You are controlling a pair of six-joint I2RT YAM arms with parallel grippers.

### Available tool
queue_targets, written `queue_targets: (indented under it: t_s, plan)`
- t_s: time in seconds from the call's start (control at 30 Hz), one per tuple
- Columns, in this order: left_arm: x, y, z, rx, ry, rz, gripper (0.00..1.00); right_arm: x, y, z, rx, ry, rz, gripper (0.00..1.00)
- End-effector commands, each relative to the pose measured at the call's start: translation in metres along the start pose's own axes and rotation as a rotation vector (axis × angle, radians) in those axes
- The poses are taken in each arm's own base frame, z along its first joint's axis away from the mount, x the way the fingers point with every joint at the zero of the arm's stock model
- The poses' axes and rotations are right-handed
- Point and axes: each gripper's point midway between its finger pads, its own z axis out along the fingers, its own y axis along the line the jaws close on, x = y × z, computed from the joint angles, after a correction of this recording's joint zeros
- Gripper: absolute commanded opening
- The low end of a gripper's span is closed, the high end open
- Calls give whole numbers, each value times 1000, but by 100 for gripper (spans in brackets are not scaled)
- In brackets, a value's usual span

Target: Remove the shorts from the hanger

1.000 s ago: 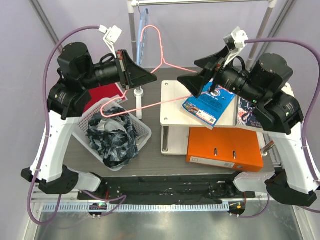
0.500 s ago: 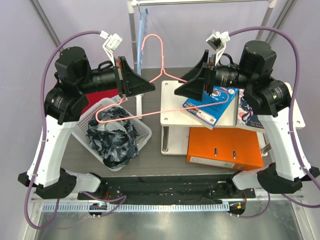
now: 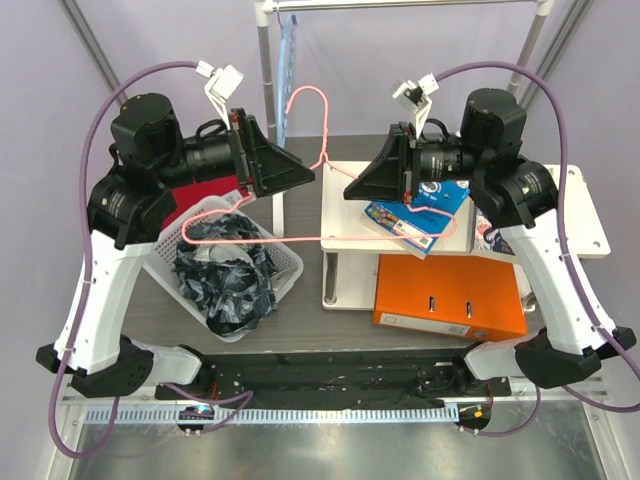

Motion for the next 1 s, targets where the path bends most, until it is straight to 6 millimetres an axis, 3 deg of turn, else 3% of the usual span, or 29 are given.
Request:
queue_targets:
  t_s: [0.0,0.03,0.13,0.17,0.2,0.27,0.43,0.47,0.57,0.73,0.9,0.97]
  plan:
    - [-24,37,-27,-330,-124,63,79,-27,-10,-18,209,-145,-142,1]
    - [-37,65,-46,-532,-203,72,81,-30,-16,-23,265,-171,-163,1]
    - [-60,84,-105,-838,-371,101,88,-46,-39,-44,473,-257,-212,1]
    - [-60,89,-115,-888,-399,100,90,-49,-44,-49,521,-278,-215,1]
    - [-64,78,-135,-913,-466,109,91,-51,-49,-55,564,-292,-219,1]
    - [-76,73,-152,-942,-568,126,91,-64,-62,-78,727,-371,-218,1]
    - [-75,68,-167,-945,-655,115,91,-98,-86,-159,1171,-629,-156,1]
    - [-74,70,-166,-949,-651,113,91,-99,-94,-164,1222,-636,-137,1]
    - [-73,71,-163,-950,-625,110,91,-107,-92,-186,1338,-661,-97,1]
    - [-70,72,-157,-938,-594,112,91,-101,-104,-184,1386,-608,-51,1]
    - [-68,75,-148,-920,-568,98,92,-99,-131,-152,1317,-545,13,1]
    - [-66,77,-144,-914,-550,89,92,-110,-135,-141,1272,-590,30,1]
